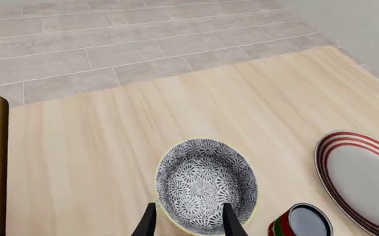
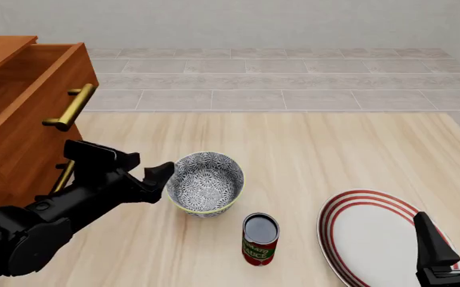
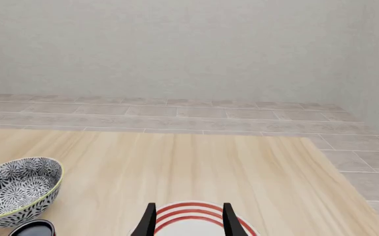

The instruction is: Put the bowl on top of the cabinet.

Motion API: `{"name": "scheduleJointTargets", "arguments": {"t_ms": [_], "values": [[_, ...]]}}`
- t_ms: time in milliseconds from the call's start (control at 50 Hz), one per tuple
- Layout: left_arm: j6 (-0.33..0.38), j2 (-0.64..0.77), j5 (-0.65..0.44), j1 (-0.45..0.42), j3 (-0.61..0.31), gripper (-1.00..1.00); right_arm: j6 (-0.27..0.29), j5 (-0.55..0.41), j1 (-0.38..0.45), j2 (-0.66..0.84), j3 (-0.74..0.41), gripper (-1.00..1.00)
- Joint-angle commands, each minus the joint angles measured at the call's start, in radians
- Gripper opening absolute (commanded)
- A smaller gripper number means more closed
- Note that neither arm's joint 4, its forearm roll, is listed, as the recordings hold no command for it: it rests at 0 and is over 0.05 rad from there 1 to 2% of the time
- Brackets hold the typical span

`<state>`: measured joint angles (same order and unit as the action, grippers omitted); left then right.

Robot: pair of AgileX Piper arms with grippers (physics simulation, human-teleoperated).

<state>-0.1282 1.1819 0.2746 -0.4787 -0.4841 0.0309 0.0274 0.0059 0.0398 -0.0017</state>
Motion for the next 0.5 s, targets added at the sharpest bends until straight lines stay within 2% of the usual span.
{"name": "scheduleJointTargets", "arguments": {"t_ms": [20, 340, 500], "values": [[-0.043, 0.016, 0.006, 0.011, -0.003, 1.00, -0.001, 0.001, -0.001, 0.003, 0.000, 1.00], [-0.122, 0.061, 0.021, 0.020, -0.001, 1.00, -0.002, 0.011, -0.002, 0.014, 0.000, 1.00], [-0.128, 0.078, 0.032, 0.026, 0.004, 1.00, -0.001, 0.009, -0.002, 0.012, 0.000, 1.00]]}}
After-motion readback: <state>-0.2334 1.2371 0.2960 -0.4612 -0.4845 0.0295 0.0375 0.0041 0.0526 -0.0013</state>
